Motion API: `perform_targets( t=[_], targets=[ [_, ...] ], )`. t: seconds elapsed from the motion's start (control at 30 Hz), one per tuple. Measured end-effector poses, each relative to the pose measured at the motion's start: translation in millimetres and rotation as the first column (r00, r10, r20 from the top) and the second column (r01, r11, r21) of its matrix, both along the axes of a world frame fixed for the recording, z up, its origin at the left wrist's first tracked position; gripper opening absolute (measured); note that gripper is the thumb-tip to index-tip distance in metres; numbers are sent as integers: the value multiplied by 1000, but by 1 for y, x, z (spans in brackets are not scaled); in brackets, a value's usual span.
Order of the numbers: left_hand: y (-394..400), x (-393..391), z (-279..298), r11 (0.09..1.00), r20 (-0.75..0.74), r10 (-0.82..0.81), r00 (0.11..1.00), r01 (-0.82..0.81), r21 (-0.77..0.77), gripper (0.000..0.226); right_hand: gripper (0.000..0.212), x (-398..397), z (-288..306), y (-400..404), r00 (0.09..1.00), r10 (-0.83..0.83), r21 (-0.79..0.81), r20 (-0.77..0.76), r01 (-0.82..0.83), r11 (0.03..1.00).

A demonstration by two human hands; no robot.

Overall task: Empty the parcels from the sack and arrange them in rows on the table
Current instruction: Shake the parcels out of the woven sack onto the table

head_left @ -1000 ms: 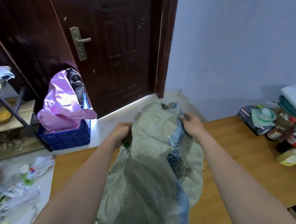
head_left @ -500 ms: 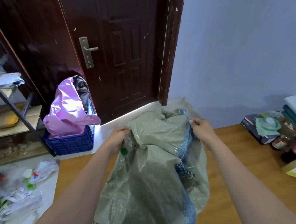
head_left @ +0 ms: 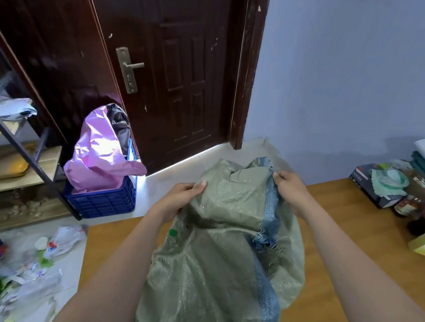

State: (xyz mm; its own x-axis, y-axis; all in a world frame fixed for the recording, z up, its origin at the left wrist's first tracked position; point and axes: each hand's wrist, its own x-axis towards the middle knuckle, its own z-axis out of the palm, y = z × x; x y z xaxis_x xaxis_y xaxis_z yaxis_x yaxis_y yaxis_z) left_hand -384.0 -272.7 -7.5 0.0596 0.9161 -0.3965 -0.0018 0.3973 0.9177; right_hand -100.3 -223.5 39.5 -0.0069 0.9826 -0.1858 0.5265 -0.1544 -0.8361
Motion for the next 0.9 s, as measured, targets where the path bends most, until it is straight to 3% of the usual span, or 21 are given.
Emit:
perform_targets(
  t=[0.13,0.33,0.6,0.9],
  targets=[
    [-2,2,-6,995,4,83,997,-83,51,26,33,-1,-2,-2,1000,17,8,-14,-17,1000],
    [-1,-1,1,993,95,114,989,-115,10,31,29,-2,5,-4,994,85,-23,-65,-87,996],
    [3,-7,15,982,161,184,970,-187,5,28,45,-16,20,1,976,147,-73,-163,-160,984],
    [15,-10,25,957,61,279,958,-283,57,32,33,-31,36,2,973,120,-45,-195,-131,990]
  ],
)
